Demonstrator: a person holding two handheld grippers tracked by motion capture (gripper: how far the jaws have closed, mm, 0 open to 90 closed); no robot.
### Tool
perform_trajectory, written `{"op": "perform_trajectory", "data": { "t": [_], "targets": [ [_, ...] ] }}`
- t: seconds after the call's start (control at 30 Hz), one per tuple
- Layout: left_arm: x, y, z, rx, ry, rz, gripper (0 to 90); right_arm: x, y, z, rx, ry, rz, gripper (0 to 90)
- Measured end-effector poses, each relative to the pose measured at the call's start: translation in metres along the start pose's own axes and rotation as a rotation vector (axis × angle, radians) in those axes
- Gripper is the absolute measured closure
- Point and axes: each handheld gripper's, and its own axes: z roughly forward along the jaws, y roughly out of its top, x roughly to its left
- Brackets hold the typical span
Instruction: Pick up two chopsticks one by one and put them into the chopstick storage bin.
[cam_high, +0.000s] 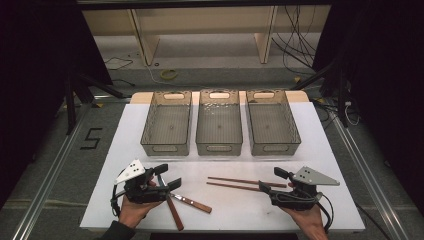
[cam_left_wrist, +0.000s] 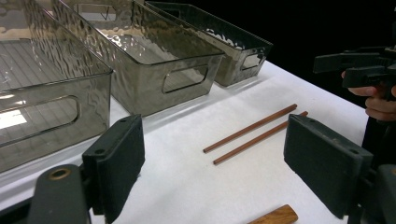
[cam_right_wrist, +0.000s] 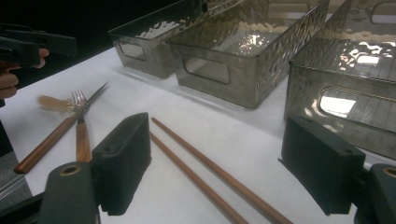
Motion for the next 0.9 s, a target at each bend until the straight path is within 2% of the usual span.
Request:
{"op": "perform_trajectory", "data": {
  "t": [0.3, 0.47, 0.57, 0.6, 0.63, 0.9],
  "targets": [
    [0.000, 0.000, 0.000, -0.002, 0.002, 0.000, 20.0, 0.001, 0.002, -0.001, 0.005, 0.016, -0.006, 25.2],
    [0.001, 0.000, 0.000, -0.003, 0.004, 0.001, 20.0, 0.000, 0.007, -0.001, 0.031, 0.026, -0.025, 25.8],
    [0.001, 0.000, 0.000, -0.002, 0.004, 0.002, 20.0, 0.000, 0.012, -0.001, 0.060, 0.037, -0.053, 26.5],
    [0.001, 0.000, 0.000, 0.000, 0.005, 0.003, 20.0, -0.001, 0.017, -0.001, 0.095, 0.041, -0.083, 26.6],
    [0.001, 0.000, 0.000, 0.001, 0.005, 0.003, 20.0, -0.001, 0.017, -0.001, 0.095, 0.041, -0.083, 26.6],
    [0.001, 0.001, 0.000, 0.004, 0.006, 0.007, 20.0, -0.005, 0.031, 0.001, 0.193, 0.067, -0.143, 28.1]
  ]
}}
